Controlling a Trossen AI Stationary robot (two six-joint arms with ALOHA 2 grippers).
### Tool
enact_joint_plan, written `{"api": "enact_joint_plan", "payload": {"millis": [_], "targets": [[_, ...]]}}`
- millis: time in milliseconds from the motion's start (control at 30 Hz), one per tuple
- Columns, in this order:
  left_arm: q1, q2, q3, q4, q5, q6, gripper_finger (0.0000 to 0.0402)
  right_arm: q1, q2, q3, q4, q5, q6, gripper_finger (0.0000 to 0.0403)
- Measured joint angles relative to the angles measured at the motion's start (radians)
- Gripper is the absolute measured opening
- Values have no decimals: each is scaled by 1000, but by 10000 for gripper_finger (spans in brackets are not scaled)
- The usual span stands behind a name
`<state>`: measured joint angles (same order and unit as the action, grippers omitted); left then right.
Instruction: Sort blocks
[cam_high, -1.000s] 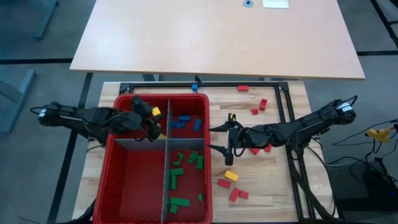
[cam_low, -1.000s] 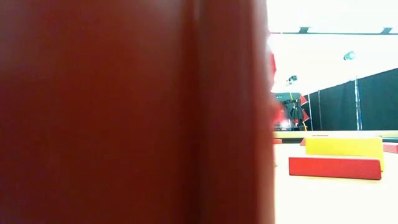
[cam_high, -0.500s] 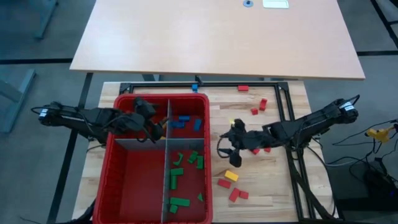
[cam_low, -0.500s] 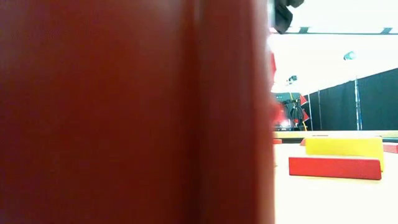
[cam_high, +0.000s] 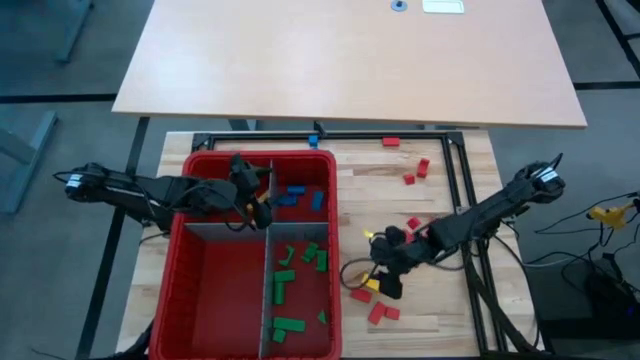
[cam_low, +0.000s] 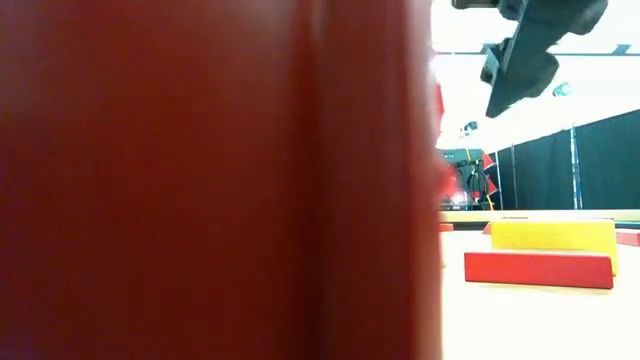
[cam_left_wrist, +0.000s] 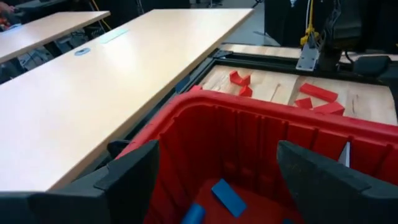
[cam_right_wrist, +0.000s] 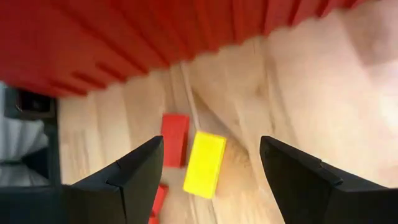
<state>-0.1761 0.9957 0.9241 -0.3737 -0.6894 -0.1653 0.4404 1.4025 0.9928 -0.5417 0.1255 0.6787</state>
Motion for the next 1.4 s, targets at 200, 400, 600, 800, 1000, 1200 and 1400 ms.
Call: {"api": "enact_joint_plan", "payload": {"millis": [200,400,600,800,1000,1200,1400], "targets": [[0,30,0,15,17,-11,310,27,118,0,-1,-1,31,268],[0,25,0,26,50,-13,310,26,237,0,-6,-26,66,288],[0,24,0,26,53,-19,310,26,313,4,7,-57,83,296],[-1,24,0,26,56,-19,310,26,334,0,7,-59,107,286],[-1,24,0,26,73,-20,310,26,335,-1,5,-44,101,272],[-1,23,0,25,75,-23,310,26,335,-1,5,9,74,263],[-1,23,0,19,76,-27,310,24,335,-1,6,17,24,275]]}}
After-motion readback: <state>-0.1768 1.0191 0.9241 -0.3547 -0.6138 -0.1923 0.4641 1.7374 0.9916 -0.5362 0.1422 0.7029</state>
